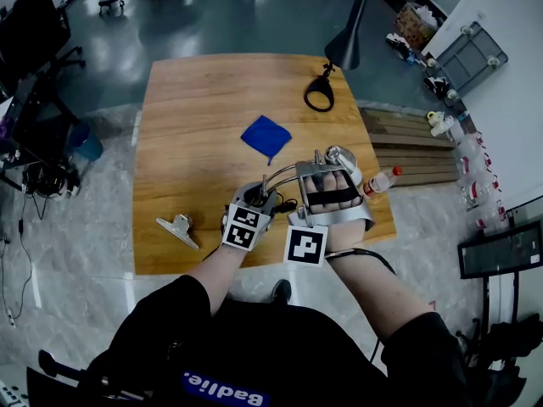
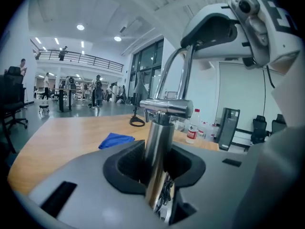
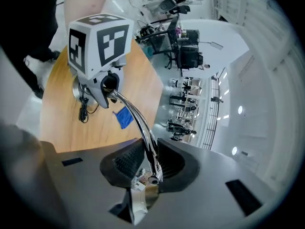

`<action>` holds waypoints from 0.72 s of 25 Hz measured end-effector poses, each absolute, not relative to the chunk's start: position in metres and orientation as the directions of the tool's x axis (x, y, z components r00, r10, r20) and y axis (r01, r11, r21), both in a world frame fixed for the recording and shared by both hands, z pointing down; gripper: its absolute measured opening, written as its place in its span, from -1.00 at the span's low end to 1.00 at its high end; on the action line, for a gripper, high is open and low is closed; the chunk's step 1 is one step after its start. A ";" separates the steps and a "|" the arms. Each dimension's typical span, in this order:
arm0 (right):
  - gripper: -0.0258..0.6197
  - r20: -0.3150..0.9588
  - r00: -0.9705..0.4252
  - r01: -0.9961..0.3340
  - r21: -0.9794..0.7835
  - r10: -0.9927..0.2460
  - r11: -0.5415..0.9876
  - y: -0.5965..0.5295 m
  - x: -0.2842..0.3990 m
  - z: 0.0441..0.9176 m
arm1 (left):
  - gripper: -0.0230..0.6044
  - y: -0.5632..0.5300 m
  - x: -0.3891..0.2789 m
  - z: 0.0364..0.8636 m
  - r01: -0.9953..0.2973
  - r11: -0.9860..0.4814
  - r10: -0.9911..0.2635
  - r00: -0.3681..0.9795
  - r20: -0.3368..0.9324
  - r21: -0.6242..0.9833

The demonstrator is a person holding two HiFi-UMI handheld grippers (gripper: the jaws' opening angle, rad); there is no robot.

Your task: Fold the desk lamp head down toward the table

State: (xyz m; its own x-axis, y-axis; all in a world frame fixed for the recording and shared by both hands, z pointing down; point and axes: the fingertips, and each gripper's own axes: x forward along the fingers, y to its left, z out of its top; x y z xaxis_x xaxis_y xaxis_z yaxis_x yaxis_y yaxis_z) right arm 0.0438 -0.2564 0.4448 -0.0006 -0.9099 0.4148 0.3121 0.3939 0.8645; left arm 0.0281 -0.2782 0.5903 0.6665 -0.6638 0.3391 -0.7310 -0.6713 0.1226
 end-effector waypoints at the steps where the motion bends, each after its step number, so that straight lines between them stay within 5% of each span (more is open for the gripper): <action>1: -0.69 0.431 -0.012 0.260 0.873 -0.902 0.413 -0.255 0.043 0.449 | -0.57 -0.278 0.026 0.591 -0.736 -0.664 -0.669 0.664 0.334 0.132; 18: -0.65 0.448 -0.061 -0.119 0.884 -0.892 0.452 -0.248 0.070 0.473 | -0.56 -0.276 0.017 0.594 -0.744 -0.639 -0.692 0.666 0.278 0.192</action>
State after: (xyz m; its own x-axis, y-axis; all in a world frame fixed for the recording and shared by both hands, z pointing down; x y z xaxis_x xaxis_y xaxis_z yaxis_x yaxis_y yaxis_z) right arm 0.0703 -0.2480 0.4730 -0.0610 -0.8921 0.4477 -0.1187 0.4519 0.8841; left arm 0.0167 -0.2765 0.5941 0.6662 -0.6918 0.2784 -0.7444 -0.6395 0.1923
